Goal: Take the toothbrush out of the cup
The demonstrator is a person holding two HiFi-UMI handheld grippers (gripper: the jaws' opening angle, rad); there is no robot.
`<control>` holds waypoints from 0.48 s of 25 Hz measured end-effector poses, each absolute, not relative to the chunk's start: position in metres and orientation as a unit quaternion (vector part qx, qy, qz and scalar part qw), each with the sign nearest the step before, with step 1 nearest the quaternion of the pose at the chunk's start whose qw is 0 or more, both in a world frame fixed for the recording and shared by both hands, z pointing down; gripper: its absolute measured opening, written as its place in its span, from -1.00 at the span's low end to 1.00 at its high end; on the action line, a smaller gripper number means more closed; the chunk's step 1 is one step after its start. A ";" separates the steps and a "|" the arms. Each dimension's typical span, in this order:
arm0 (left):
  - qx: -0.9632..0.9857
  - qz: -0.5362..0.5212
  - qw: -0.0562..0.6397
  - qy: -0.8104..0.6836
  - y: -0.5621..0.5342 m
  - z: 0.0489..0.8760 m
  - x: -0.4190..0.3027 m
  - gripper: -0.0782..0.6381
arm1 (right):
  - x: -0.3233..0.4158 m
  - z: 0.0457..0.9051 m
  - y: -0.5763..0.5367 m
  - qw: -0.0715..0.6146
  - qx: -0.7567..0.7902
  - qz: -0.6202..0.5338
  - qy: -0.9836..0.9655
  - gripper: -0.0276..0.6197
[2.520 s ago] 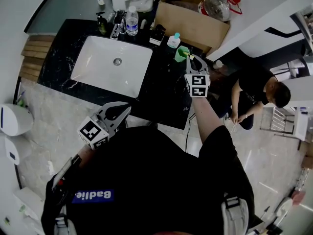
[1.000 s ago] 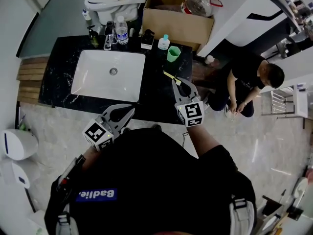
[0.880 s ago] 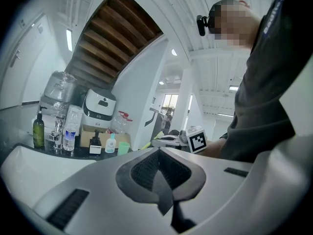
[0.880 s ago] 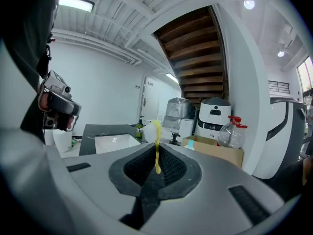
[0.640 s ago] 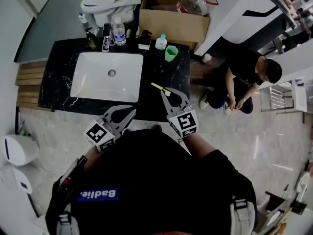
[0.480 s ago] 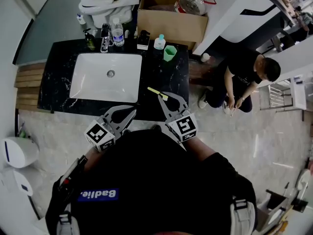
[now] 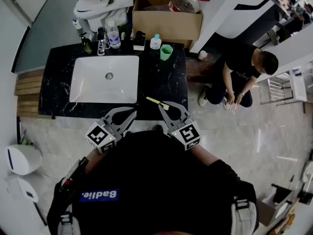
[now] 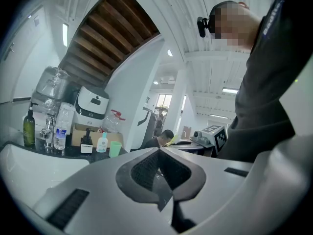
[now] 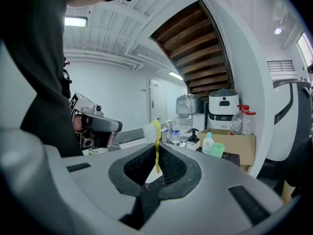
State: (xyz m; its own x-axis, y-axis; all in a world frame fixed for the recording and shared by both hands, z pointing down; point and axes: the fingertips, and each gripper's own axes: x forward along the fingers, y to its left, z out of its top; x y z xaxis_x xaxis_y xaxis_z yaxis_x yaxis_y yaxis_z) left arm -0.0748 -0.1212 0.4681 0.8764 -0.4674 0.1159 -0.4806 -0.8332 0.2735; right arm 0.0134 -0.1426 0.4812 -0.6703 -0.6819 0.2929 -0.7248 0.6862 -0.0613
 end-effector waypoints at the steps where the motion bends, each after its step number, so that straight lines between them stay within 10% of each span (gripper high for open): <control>1: 0.958 0.023 0.148 -0.246 -0.120 0.468 -0.074 -0.75 | 0.014 0.480 -0.141 0.123 0.387 0.087 -0.910 -0.82; 12: 0.961 0.026 0.146 -0.235 -0.113 0.468 -0.068 -0.75 | 0.014 0.459 -0.127 0.107 0.379 0.071 -0.917 -0.82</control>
